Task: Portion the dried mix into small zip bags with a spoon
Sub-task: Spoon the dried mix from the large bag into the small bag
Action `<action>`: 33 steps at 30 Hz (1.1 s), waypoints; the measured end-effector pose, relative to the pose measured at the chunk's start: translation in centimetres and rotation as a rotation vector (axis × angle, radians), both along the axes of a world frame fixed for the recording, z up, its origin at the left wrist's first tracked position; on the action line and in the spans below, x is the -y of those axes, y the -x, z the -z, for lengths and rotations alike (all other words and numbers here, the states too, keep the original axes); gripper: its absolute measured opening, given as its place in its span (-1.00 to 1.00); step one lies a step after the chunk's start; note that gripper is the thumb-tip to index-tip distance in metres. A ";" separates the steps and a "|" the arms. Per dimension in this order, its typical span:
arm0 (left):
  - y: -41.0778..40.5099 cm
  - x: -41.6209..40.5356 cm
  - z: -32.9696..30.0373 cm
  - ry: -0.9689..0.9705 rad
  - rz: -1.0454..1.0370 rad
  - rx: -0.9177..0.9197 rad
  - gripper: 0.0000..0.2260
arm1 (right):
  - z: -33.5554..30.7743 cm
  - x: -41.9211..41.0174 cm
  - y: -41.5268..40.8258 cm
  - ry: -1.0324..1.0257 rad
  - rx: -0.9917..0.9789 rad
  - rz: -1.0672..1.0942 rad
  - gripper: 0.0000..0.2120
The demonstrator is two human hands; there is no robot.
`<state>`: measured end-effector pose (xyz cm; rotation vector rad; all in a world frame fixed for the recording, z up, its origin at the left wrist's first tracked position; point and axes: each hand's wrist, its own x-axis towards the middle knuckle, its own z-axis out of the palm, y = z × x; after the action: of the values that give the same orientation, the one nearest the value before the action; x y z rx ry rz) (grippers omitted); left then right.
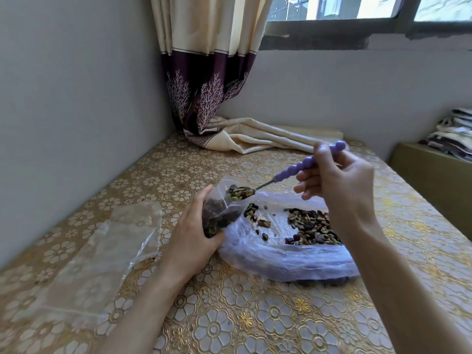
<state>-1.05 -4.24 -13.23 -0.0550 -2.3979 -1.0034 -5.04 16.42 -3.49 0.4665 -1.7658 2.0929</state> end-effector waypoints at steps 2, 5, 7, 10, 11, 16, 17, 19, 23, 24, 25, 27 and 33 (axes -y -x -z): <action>0.1 0.1 0.1 -0.060 0.011 -0.003 -0.28 | -0.7 1.6 -0.3 -0.076 -0.076 -0.041 -0.69; 0.3 0.1 0.1 -0.137 0.020 -0.014 -0.28 | -2.0 3.7 -0.6 -0.212 -0.212 -0.069 -0.71; 0.3 0.1 0.1 -0.192 0.017 -0.019 -0.28 | -2.9 4.8 -0.6 -0.309 -0.295 -0.072 -0.74; 0.4 0.1 0.3 -0.283 0.010 -0.035 -0.33 | -3.9 5.8 -0.5 -0.413 -0.376 -0.069 -0.77; 0.4 0.1 0.4 -0.303 0.003 -0.045 -0.34 | -4.1 5.9 -0.4 -0.431 -0.396 -0.066 -0.77; 0.4 0.1 0.3 -0.321 -0.030 -0.065 -0.33 | -4.2 4.9 -0.3 -0.353 -0.403 -0.064 -0.78; 0.4 0.1 0.2 -0.310 -0.033 -0.065 -0.34 | -4.0 4.5 -0.3 -0.314 -0.394 -0.059 -0.78; 0.3 0.0 0.2 -0.292 -0.050 -0.067 -0.39 | -3.6 3.6 -0.2 -0.222 -0.360 -0.047 -0.74; 0.3 -0.2 0.2 -0.354 -0.074 -0.076 -0.44 | -1.9 1.0 0.1 -0.087 -0.264 0.055 -0.72; 0.4 -0.2 0.1 -0.377 -0.082 -0.084 -0.45 | -1.2 0.2 0.4 -0.068 -0.232 0.094 -0.72; 0.4 -0.2 0.1 -0.397 -0.089 -0.096 -0.47 | -0.5 -0.6 0.6 -0.063 -0.197 0.132 -0.72; 0.5 -0.1 0.2 -0.419 -0.101 -0.118 -0.48 | 1.1 -2.0 1.1 -0.100 -0.115 0.187 -0.72; 0.4 -0.1 0.2 -0.414 -0.102 -0.120 -0.48 | 4.2 -4.1 1.5 -0.296 0.040 0.284 -0.75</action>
<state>-1.49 -4.09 -13.40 0.1506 -2.0220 -1.3828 -6.49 20.55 -7.73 0.2339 -2.0408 1.6691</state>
